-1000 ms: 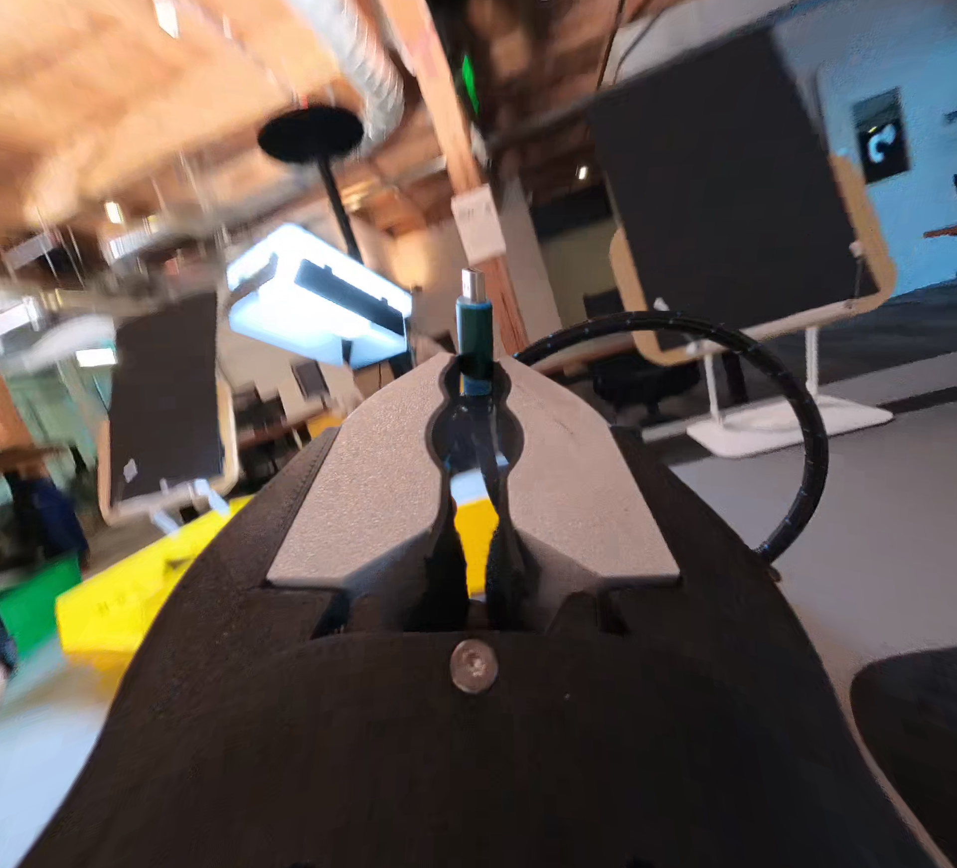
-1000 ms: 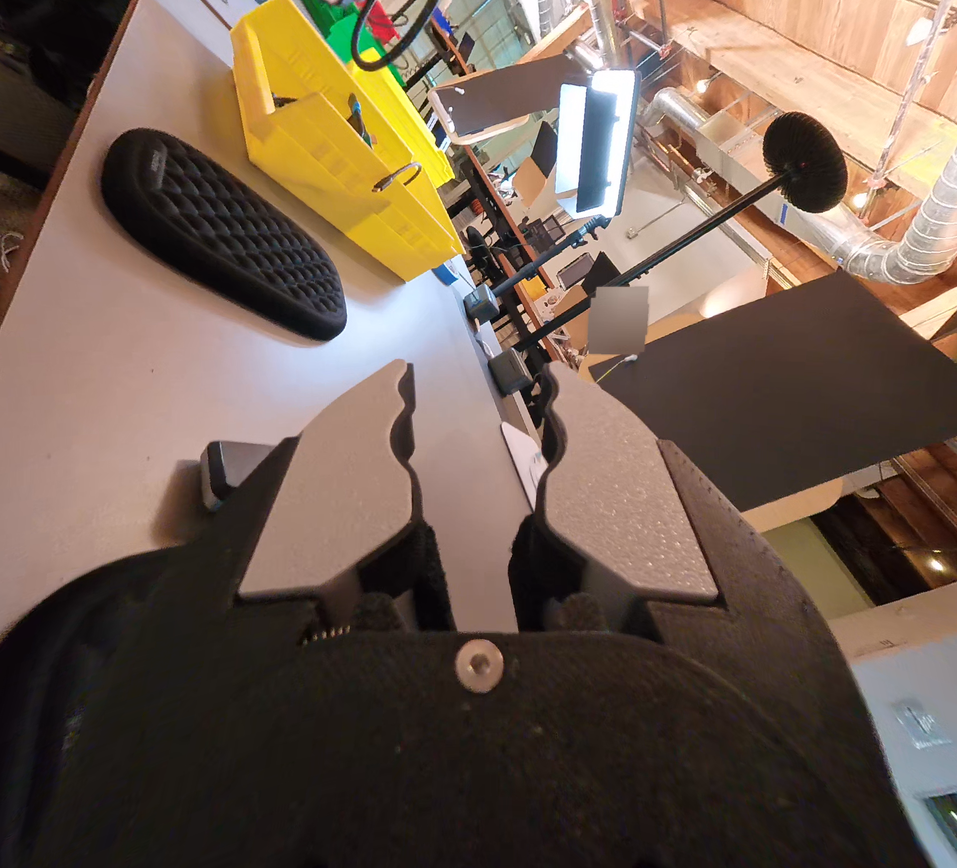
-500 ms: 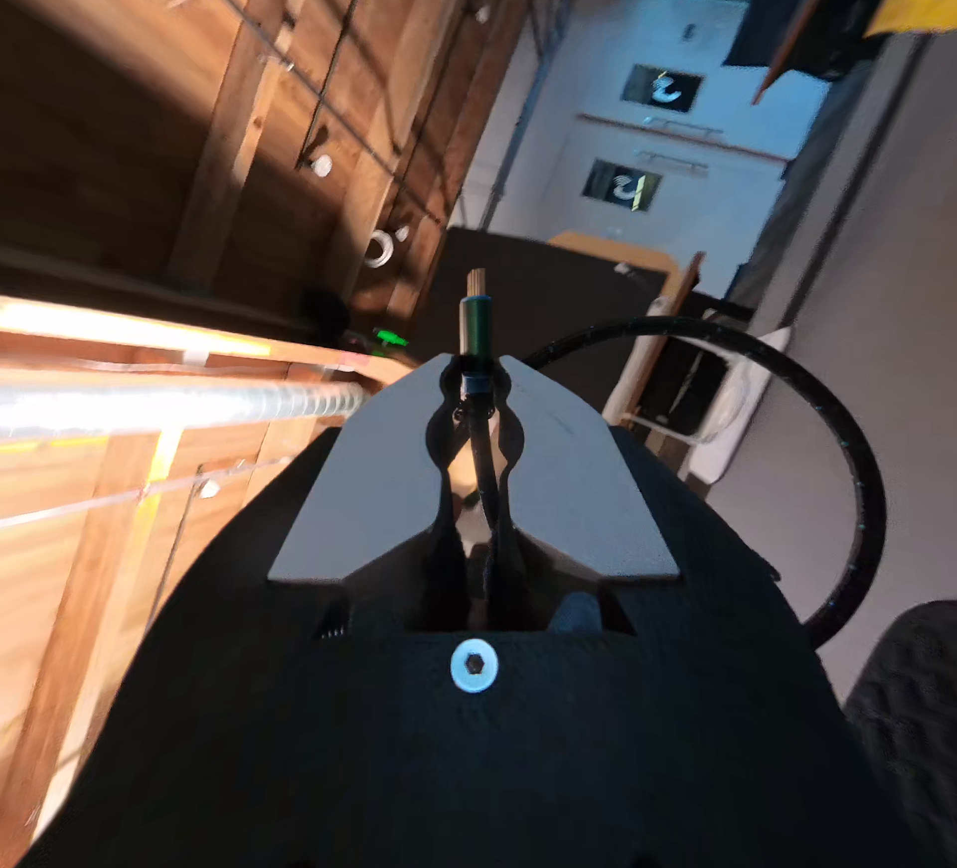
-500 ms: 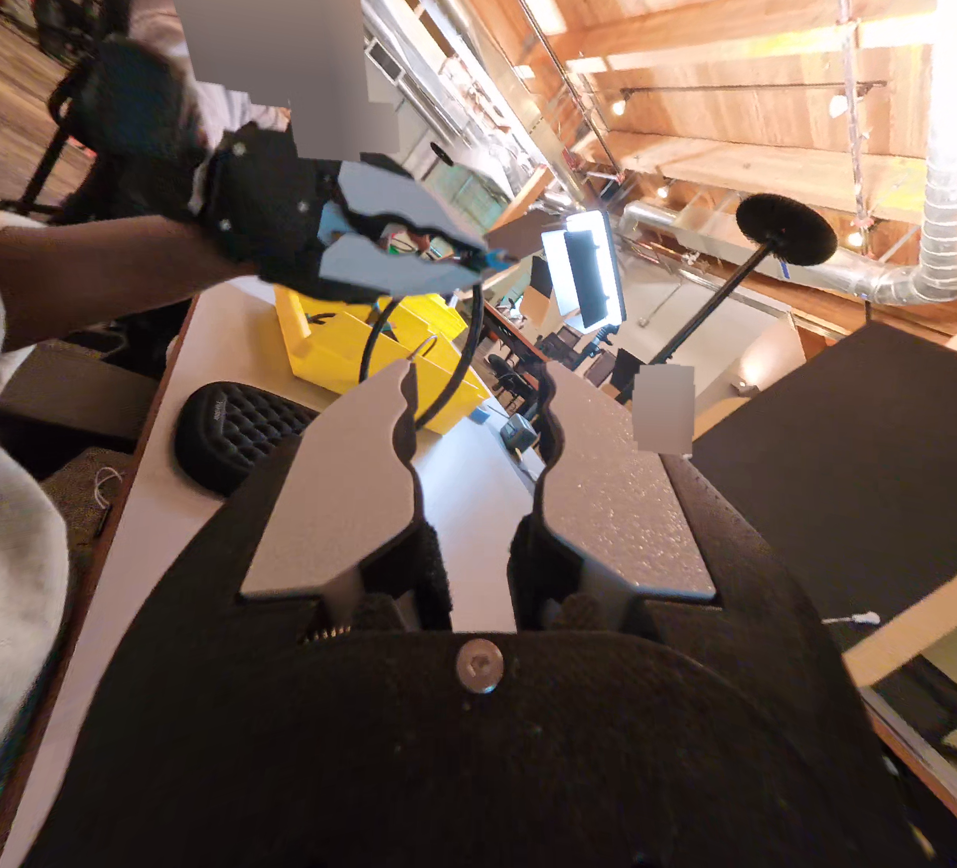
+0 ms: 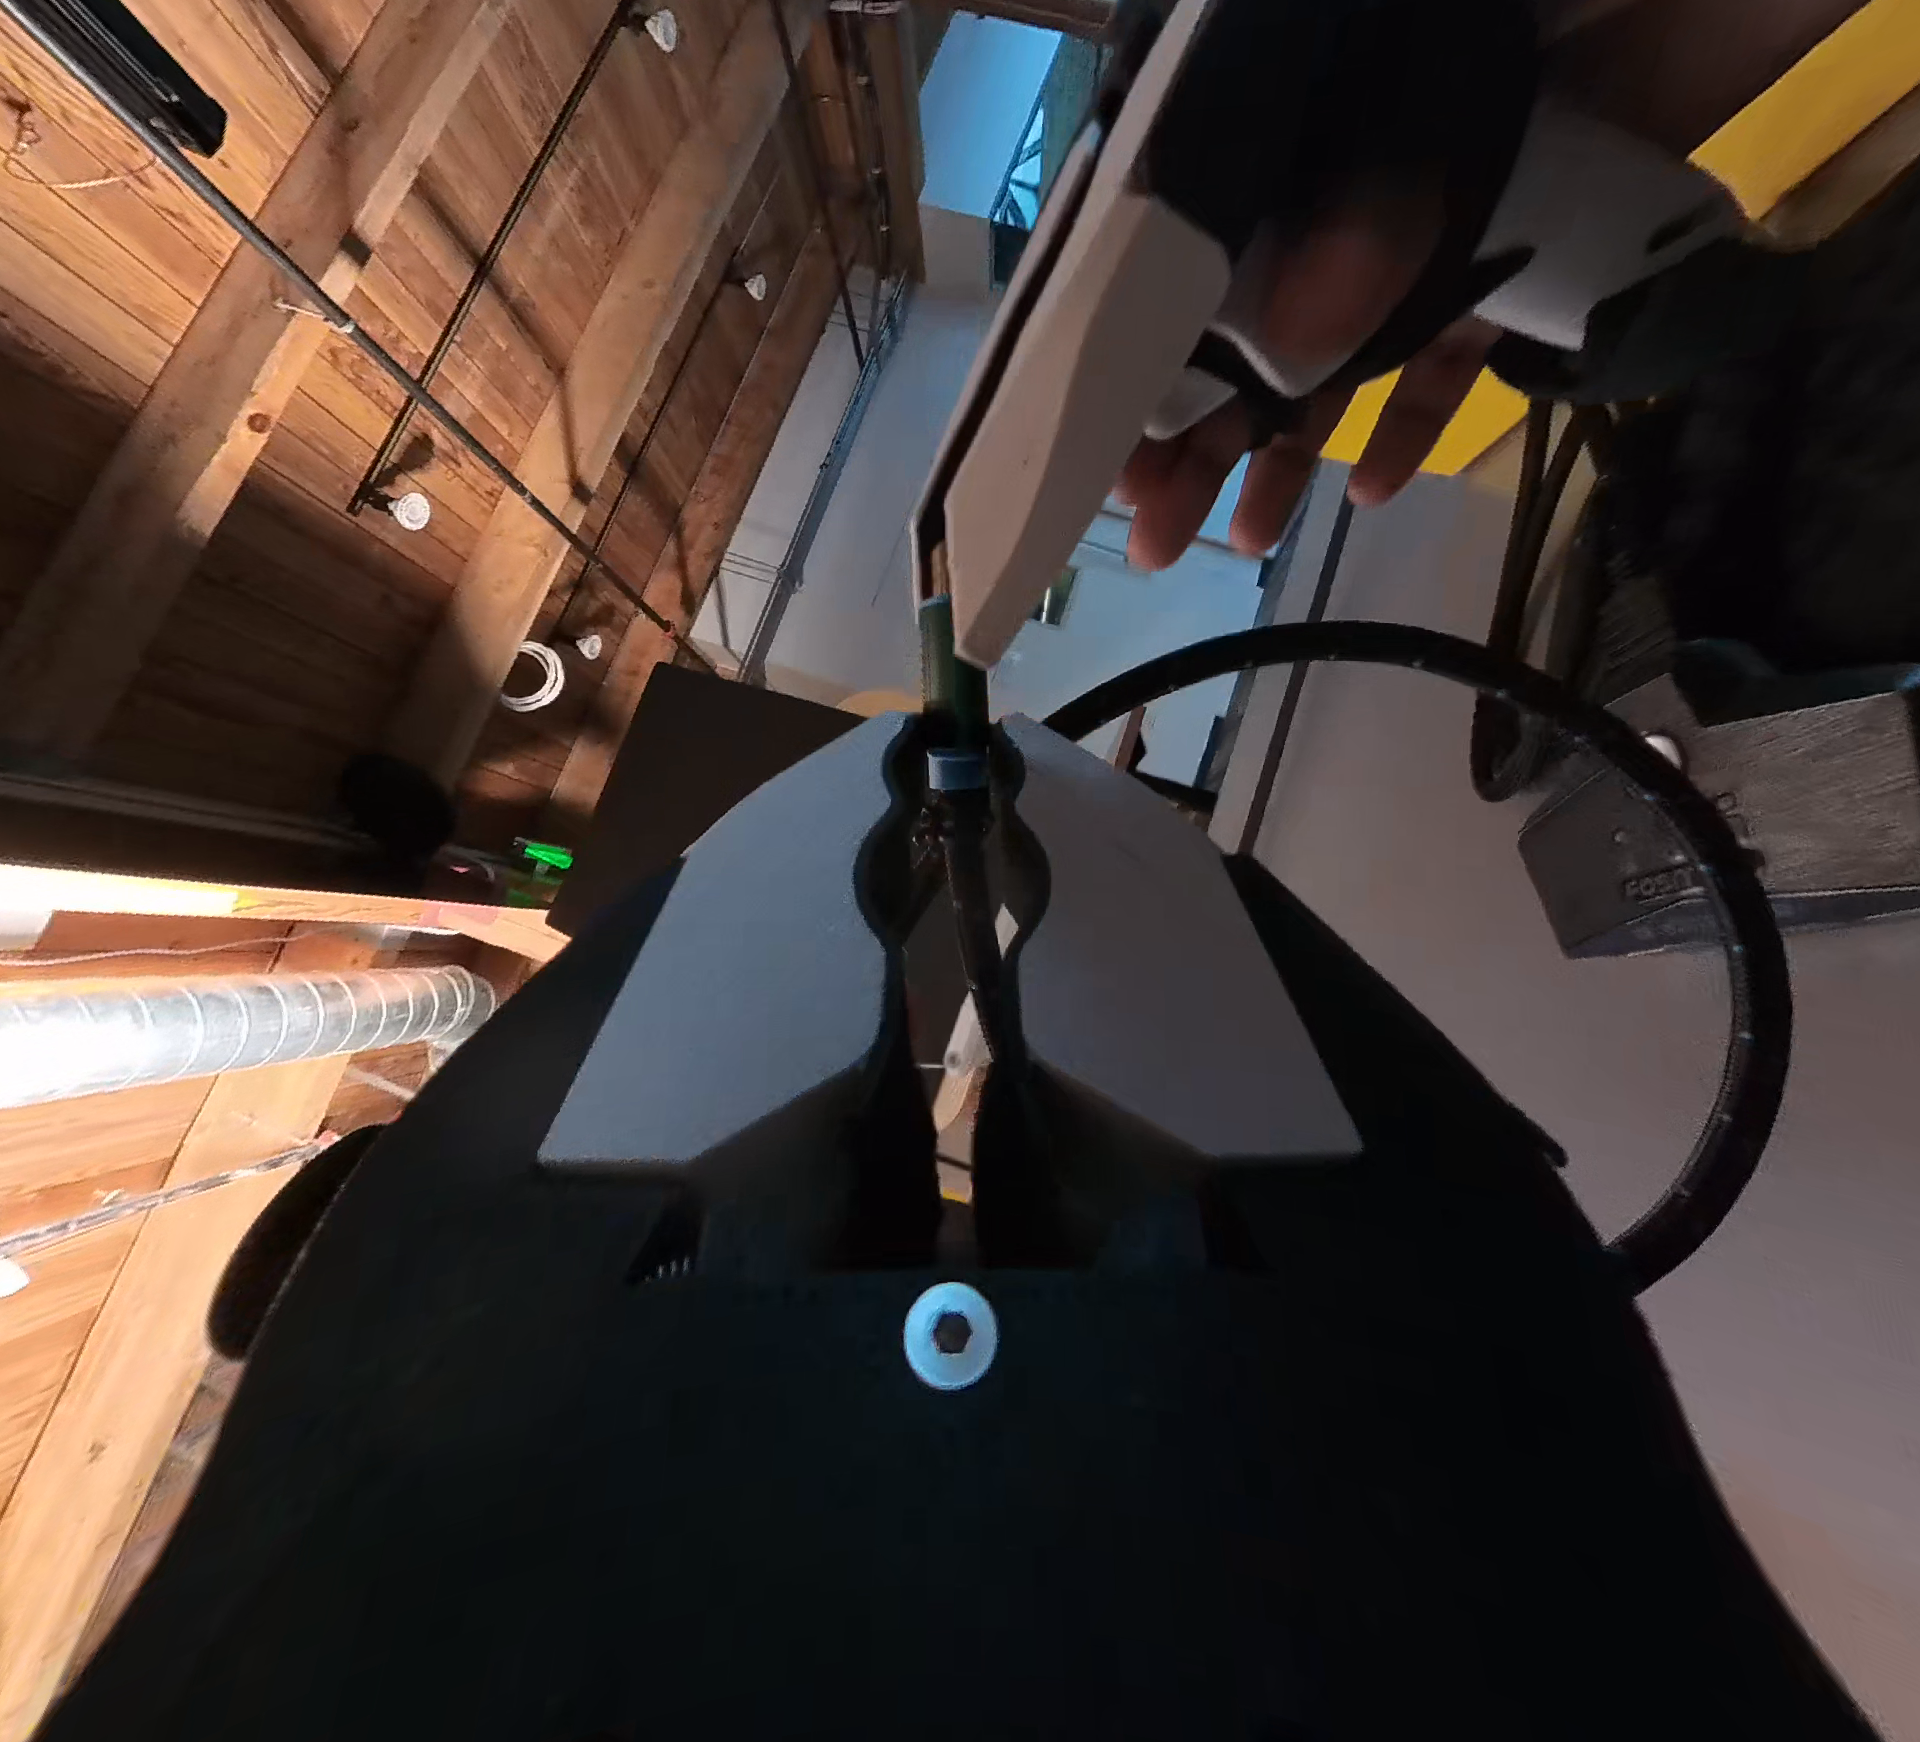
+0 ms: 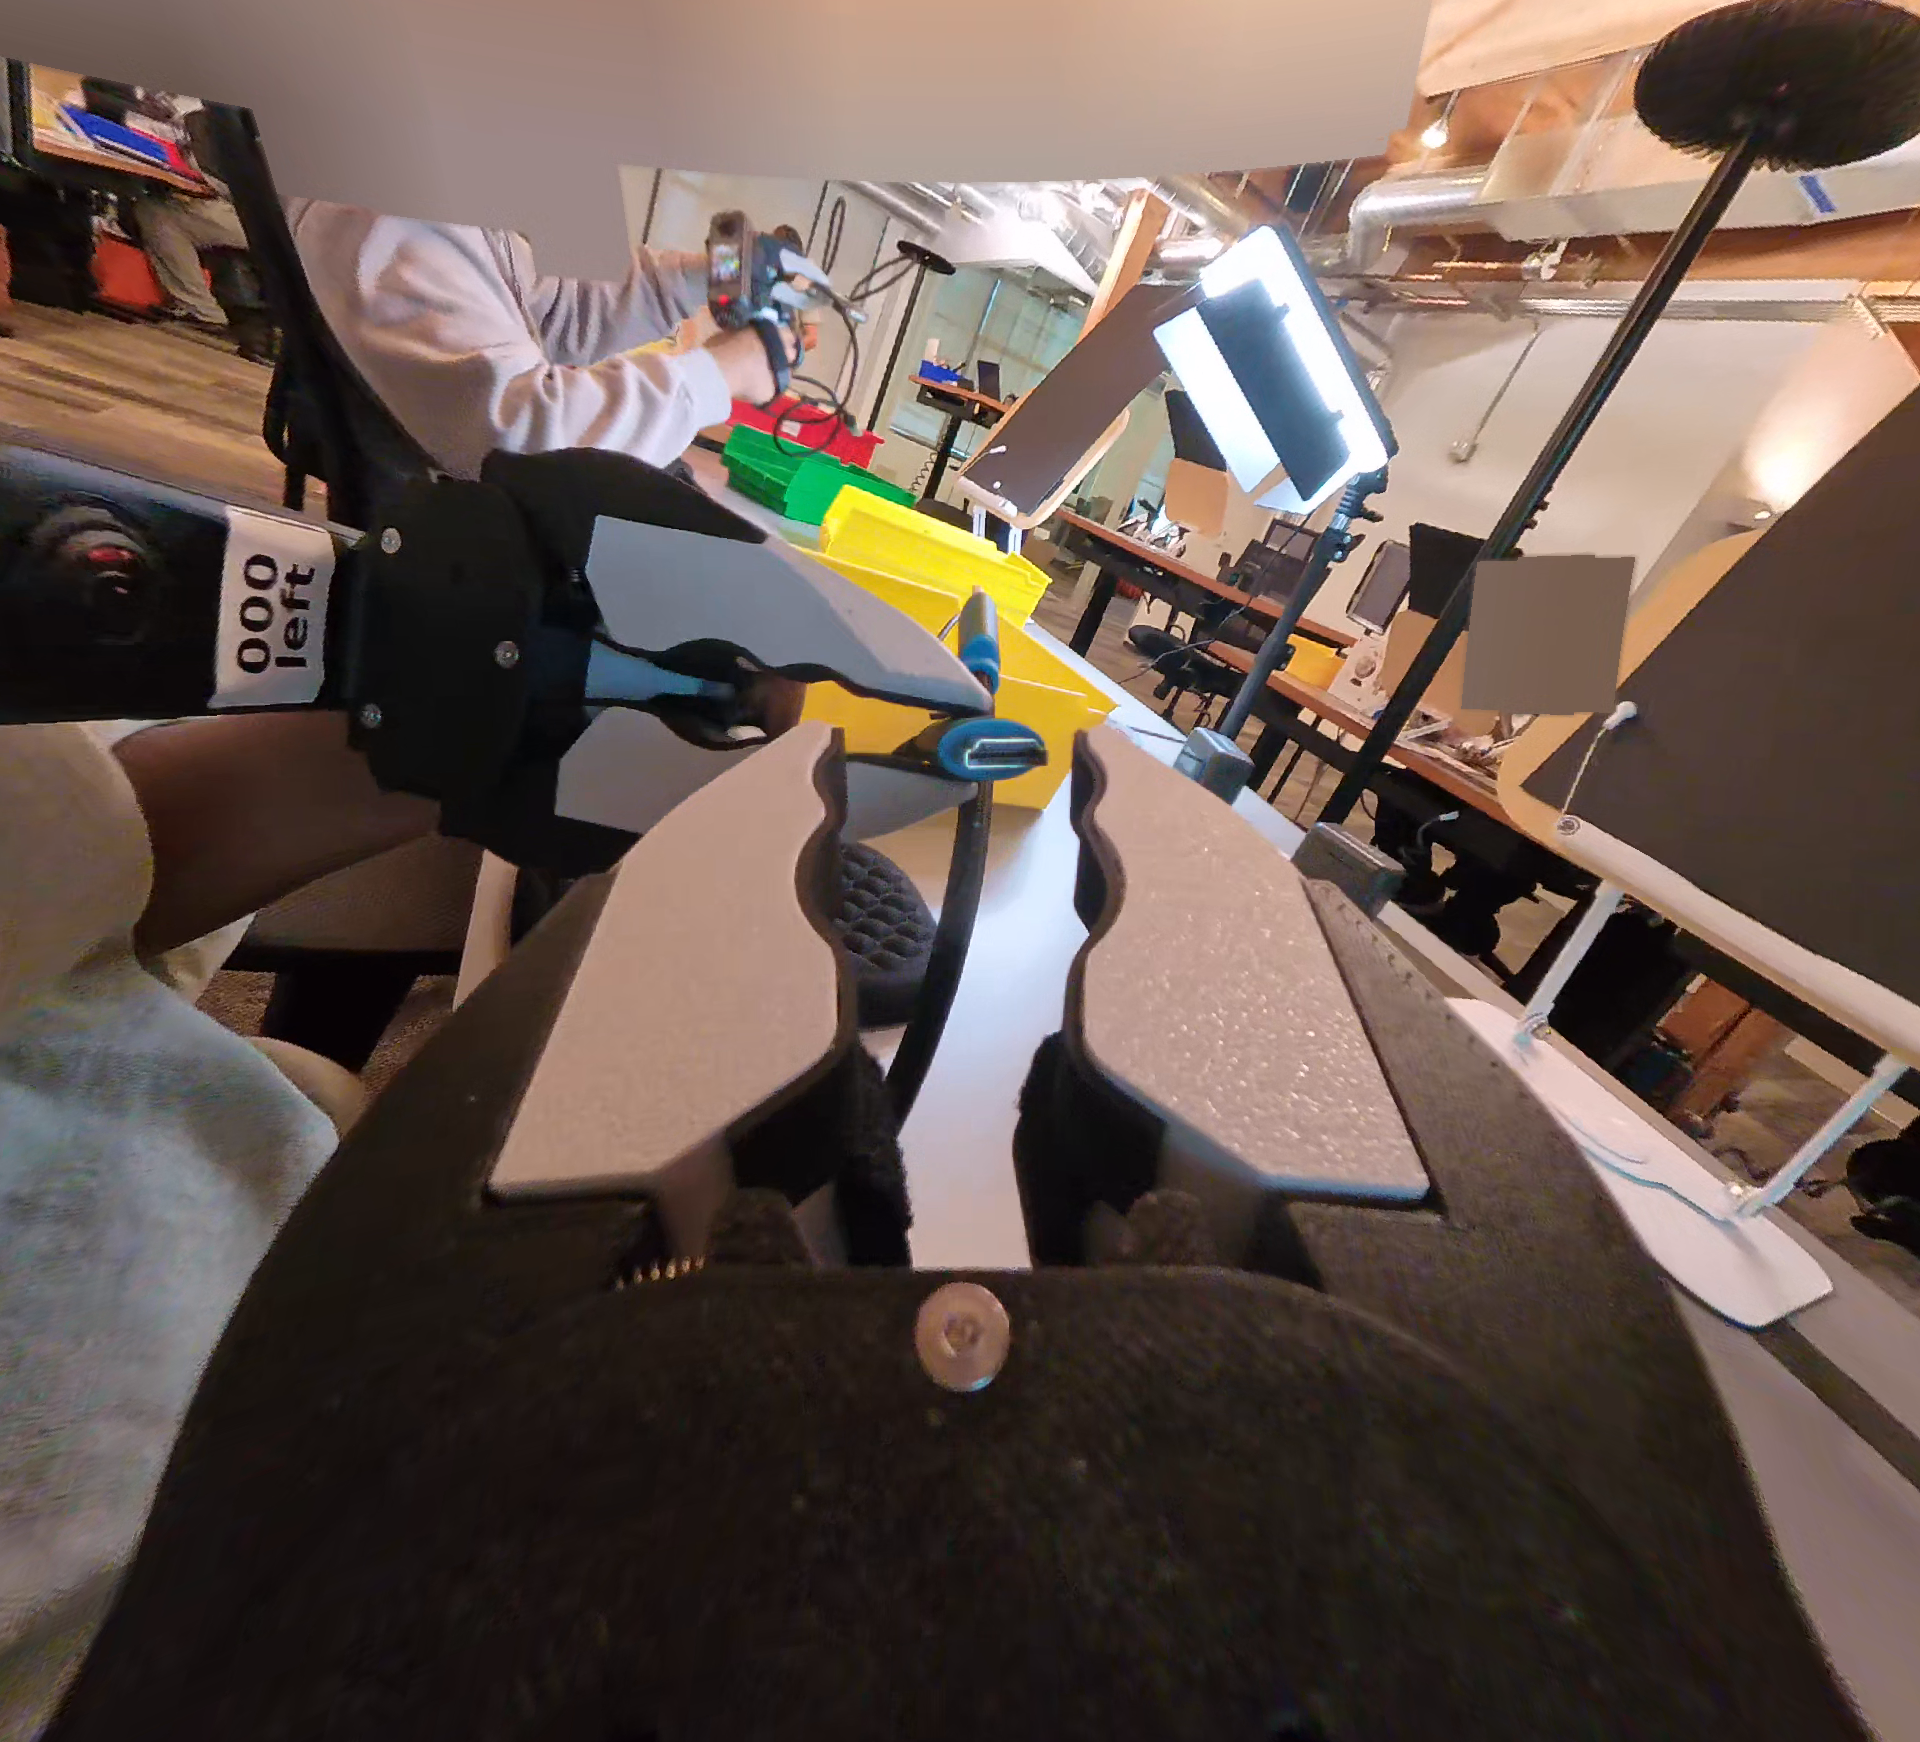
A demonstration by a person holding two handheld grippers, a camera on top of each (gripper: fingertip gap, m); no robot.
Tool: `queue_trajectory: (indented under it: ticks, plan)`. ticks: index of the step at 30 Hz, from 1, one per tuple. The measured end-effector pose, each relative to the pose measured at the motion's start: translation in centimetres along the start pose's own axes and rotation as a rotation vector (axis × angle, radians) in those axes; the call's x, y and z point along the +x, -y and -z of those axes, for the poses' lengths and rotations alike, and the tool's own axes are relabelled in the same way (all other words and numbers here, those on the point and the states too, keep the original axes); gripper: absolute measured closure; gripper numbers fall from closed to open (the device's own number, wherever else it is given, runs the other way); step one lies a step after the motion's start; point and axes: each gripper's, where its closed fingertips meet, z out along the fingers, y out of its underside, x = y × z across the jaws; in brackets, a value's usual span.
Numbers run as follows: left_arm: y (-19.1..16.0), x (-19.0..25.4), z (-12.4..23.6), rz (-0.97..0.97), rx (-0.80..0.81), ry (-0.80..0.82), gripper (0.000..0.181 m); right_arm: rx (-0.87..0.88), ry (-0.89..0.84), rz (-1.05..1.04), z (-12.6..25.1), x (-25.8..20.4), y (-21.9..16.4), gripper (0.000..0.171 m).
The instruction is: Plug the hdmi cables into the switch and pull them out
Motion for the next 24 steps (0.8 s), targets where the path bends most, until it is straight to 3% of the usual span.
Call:
queue_trajectory:
  ticks: [3, 8, 12, 15, 20, 24]
  plan:
    - [0.4, 0.3, 0.0, -0.005, 0.016, -0.007, 0.170, -0.011, -0.027, 0.009, -0.1, 0.2, -0.3, 0.149]
    - [0.8, 0.4, -0.1, 0.039, 0.053, 0.006, 0.169, -0.015, -0.009, -0.012, 0.1, 0.1, -0.2, 0.150]
    - [0.6, 0.7, -0.4, 0.163, 0.058, -0.025, 0.154, -0.060, -0.019, 0.012, 0.1, 0.2, -0.7, 0.150]
    - [0.8, 0.7, -0.5, 0.226, 0.076, -0.031, 0.154, -0.060, -0.020, 0.037, 0.2, 0.1, -0.6, 0.151]
    - [1.2, 0.0, -0.1, 0.151, 0.102, 0.037, 0.154, 0.001, -0.036, 0.073, 0.8, 0.5, 0.3, 0.151]
    - [0.3, -1.6, 0.4, 0.374, 0.144, 0.071, 0.154, 0.090, -0.095, 0.072, 2.3, 1.8, 1.7, 0.150]
